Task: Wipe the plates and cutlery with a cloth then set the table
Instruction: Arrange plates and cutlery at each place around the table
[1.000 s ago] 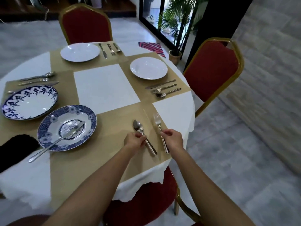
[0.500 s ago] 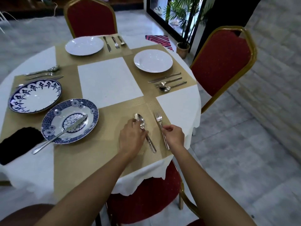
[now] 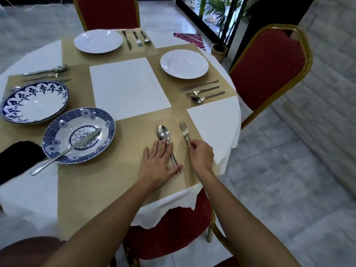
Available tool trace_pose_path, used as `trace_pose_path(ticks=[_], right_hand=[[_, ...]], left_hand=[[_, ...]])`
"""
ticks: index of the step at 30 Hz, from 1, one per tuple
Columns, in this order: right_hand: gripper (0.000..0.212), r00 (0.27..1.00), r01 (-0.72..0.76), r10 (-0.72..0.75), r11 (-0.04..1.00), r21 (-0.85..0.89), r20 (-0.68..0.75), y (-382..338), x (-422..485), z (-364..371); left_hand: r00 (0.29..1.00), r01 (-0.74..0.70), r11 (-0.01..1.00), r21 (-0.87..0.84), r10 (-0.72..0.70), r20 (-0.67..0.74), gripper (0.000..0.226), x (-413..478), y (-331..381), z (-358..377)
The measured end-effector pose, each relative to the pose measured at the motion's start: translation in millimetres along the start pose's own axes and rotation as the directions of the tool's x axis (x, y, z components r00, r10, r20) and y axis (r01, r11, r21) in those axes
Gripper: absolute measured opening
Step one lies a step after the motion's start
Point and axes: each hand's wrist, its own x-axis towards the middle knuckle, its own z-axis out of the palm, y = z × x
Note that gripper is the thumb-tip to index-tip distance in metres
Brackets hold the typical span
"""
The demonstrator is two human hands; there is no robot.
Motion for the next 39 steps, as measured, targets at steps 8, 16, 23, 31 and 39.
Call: trace_pose_path(ticks=[8,16,23,31,39], right_hand=[[0.027,0.985,0.169,-0.169,0.966,-0.197,0.019,-1,7,2],[0.029,0.954,0.296,-0.265,0.903,-0.310,0.139,-5,7,9],[0.030,0.948,0.314,-0.285,0.904,-0.289,0.139,-6,4,14],[0.031,0.948,0.320,-0.296,0.873,-0.368,0.120,-7,1,14],[0.027,0.975,0.218,-0.198,0.938,-0.270,0.102,-12,-1,14]], left_hand=[[0.997,-0.028,1.000,-0.013,0.027,-0.071,0.087,-4,-4,1],[0.994,0.052,0.999,-0.015,-0.054,-0.094,0.077,-21,-17,5],[0.988,0.077,0.997,-0.009,-0.077,-0.136,0.079,-26,-17,5],[0.991,0.073,0.997,-0.011,-0.074,-0.108,0.080,-27,-18,3],[0.996,0.033,0.999,-0.011,-0.034,-0.081,0.084,-63,-43,3]])
